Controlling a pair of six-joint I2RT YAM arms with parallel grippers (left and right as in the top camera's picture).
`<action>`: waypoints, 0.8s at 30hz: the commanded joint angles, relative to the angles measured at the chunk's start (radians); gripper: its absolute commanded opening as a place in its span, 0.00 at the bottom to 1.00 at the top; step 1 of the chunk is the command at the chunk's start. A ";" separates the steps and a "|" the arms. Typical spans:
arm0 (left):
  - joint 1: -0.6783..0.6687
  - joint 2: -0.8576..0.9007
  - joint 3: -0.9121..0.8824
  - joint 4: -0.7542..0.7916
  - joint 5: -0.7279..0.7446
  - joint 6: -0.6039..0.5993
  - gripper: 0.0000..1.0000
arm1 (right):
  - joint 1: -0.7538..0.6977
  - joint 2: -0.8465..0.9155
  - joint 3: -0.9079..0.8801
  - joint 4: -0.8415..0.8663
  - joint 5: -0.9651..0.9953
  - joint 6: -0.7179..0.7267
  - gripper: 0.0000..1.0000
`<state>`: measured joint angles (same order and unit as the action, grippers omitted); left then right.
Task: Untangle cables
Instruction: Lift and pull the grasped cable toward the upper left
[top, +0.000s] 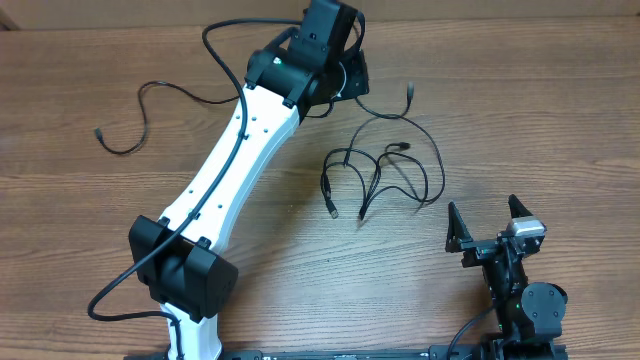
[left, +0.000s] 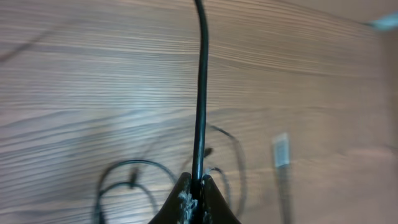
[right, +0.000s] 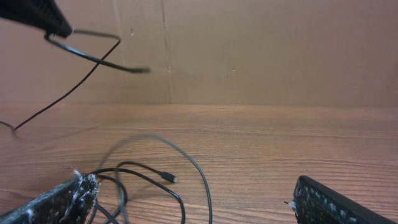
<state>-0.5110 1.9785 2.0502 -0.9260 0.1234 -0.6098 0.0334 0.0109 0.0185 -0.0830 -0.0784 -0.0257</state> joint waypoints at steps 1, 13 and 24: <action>-0.002 -0.043 0.050 0.004 0.169 0.047 0.04 | 0.005 -0.008 -0.010 0.003 -0.002 -0.002 1.00; 0.048 -0.045 0.102 0.130 0.182 0.155 0.04 | 0.005 -0.008 -0.010 0.003 -0.002 -0.002 1.00; 0.182 -0.045 0.206 0.090 0.180 0.303 0.04 | 0.005 -0.008 -0.010 0.003 -0.002 -0.002 1.00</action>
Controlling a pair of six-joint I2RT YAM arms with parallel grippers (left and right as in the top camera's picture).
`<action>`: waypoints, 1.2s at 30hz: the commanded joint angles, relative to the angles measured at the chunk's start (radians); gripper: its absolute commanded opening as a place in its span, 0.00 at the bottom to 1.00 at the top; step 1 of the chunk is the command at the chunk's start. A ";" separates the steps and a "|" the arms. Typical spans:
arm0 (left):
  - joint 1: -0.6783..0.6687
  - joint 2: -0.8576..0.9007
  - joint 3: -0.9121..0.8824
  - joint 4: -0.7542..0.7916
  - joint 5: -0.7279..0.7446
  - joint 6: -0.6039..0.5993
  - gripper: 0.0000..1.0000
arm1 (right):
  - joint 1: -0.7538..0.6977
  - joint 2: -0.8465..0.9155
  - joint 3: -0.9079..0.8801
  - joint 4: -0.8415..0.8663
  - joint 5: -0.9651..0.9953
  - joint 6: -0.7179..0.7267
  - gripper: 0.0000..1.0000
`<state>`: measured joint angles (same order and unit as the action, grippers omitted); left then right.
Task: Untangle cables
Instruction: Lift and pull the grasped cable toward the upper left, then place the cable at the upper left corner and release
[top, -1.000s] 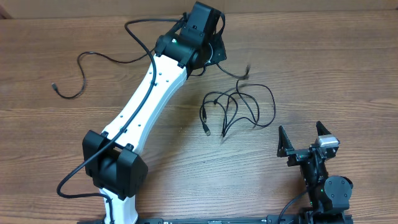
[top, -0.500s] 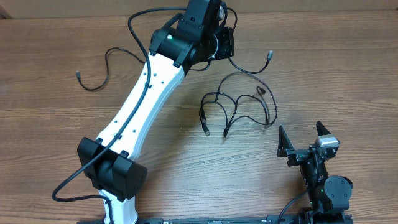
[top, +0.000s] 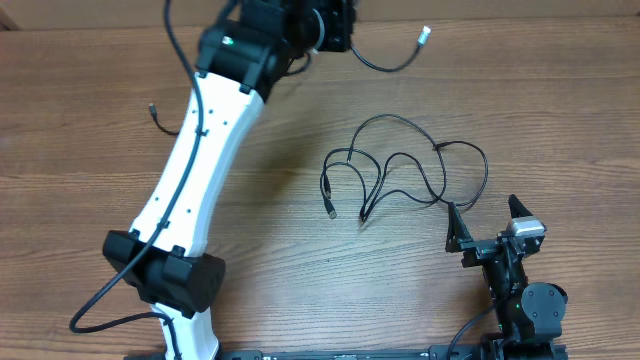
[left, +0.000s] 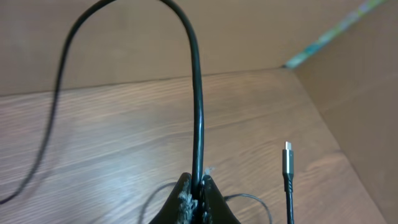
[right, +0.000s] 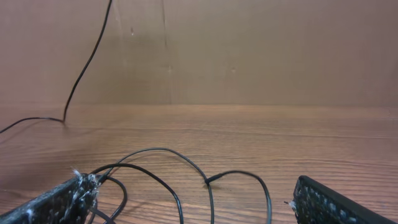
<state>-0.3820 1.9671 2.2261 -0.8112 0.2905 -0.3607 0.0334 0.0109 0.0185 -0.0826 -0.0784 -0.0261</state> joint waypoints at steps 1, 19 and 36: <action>0.077 -0.034 0.030 -0.050 0.012 0.044 0.04 | 0.005 -0.008 -0.010 0.003 -0.002 -0.002 1.00; 0.622 -0.027 0.031 0.297 0.061 -0.179 0.04 | 0.005 -0.008 -0.010 0.003 -0.002 -0.002 1.00; 0.732 0.200 0.028 -0.071 -0.176 -0.032 0.04 | 0.005 -0.008 -0.010 0.003 -0.002 -0.002 1.00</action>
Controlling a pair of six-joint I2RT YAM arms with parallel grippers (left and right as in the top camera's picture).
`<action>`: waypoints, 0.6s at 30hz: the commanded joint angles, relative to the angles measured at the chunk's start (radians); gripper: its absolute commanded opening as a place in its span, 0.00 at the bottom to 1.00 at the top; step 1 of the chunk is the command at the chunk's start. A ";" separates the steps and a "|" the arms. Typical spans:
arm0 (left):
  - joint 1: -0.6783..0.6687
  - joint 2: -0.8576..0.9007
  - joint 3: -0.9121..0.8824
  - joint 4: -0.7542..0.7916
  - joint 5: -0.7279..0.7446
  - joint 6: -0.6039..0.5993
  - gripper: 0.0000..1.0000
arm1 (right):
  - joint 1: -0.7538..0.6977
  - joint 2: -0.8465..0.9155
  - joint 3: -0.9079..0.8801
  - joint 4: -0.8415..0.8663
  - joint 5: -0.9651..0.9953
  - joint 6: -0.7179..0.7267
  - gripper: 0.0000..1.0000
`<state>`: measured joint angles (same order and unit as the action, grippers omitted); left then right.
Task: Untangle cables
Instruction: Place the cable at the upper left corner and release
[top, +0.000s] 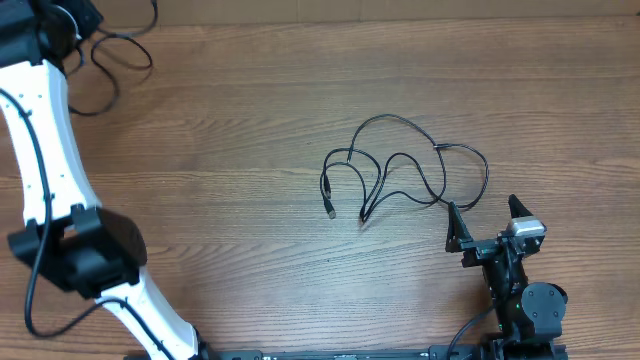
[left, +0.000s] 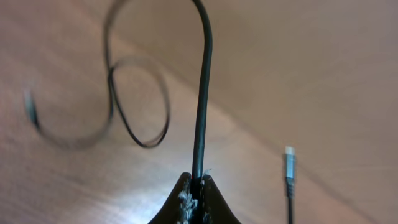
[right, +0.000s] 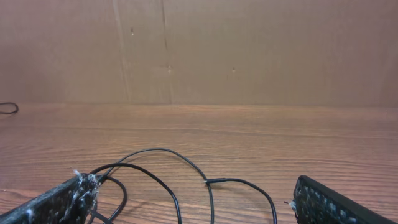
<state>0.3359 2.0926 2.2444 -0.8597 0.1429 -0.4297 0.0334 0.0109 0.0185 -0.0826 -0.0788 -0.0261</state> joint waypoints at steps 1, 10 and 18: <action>0.018 0.091 0.010 -0.037 -0.039 0.037 0.04 | 0.005 -0.008 -0.010 0.003 -0.002 -0.002 1.00; 0.079 0.140 0.010 -0.066 0.071 0.071 0.04 | 0.005 -0.008 -0.010 0.003 -0.002 -0.002 1.00; 0.118 0.144 0.010 -0.122 -0.071 0.120 0.04 | 0.005 -0.008 -0.010 0.003 -0.002 -0.002 1.00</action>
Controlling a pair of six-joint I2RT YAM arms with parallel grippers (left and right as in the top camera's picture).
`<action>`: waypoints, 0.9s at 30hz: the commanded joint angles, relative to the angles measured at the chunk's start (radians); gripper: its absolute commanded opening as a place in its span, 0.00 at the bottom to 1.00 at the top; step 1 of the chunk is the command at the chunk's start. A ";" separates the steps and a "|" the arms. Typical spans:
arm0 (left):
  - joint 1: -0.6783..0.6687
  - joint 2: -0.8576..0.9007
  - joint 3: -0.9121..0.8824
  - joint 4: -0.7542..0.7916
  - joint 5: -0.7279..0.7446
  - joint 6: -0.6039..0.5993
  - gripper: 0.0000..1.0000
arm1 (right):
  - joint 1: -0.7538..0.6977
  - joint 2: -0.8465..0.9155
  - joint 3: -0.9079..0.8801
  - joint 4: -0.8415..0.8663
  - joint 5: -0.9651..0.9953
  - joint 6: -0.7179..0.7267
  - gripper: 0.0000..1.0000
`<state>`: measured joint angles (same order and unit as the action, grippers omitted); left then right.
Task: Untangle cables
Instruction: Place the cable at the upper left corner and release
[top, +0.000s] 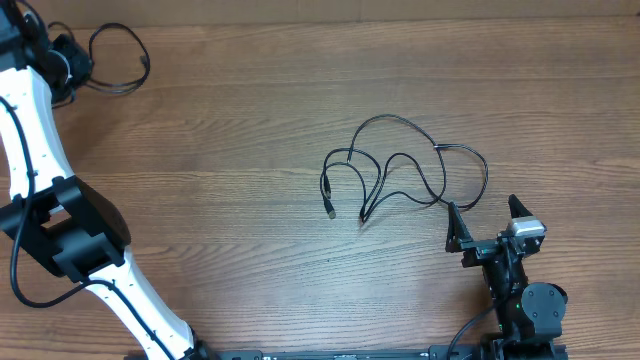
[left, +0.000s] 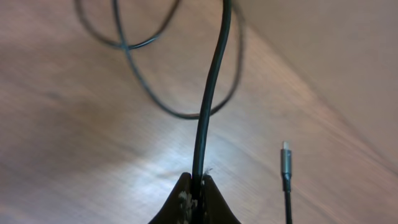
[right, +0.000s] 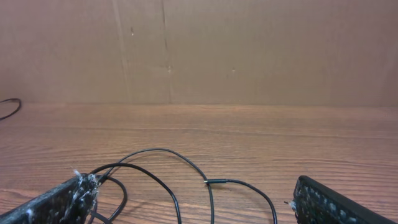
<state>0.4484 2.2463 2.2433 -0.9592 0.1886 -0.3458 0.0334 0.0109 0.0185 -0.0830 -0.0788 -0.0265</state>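
Observation:
A loose tangle of thin black cables (top: 400, 175) lies right of the table's middle, with two plug ends (top: 331, 208) pointing toward the front. My left gripper (top: 68, 55) is at the far back left corner, shut on a separate black cable (left: 211, 99). That cable's loops (top: 118, 58) lie beside the gripper, and its silver plug (left: 285, 163) hangs to the right of the fingers. My right gripper (top: 487, 215) stands open at the front right, just in front of the tangle, with cable loops (right: 168, 177) on the wood ahead of its fingers (right: 62, 200).
A cardboard wall (right: 249, 50) closes the back of the wooden table (top: 250, 130). The white left arm (top: 35, 130) stretches along the left edge from its base at the front.
My left gripper has shifted slightly toward the front at the back left corner and sits lower, with the held cable's loops closer beneath it. The tangle and the right gripper have not moved.
My left gripper was shut on a cable at the back middle, the cable's end lying by the tangle. Then it was farther back and left with that cable clear of the tangle, which had spread rightward. Then it was at the back left corner, where it still holds the cable.

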 joint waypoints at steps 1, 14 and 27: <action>0.005 -0.008 0.010 -0.028 -0.170 0.036 0.04 | 0.005 -0.008 -0.010 0.003 -0.002 -0.001 1.00; -0.009 0.074 0.010 0.143 -0.266 0.115 0.06 | 0.005 -0.008 -0.010 0.003 -0.002 -0.001 1.00; -0.008 0.077 0.029 0.255 -0.074 0.119 0.47 | 0.005 -0.008 -0.010 0.003 -0.002 -0.001 1.00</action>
<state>0.4496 2.3512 2.2433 -0.6930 0.0643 -0.2321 0.0334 0.0109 0.0185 -0.0830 -0.0784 -0.0257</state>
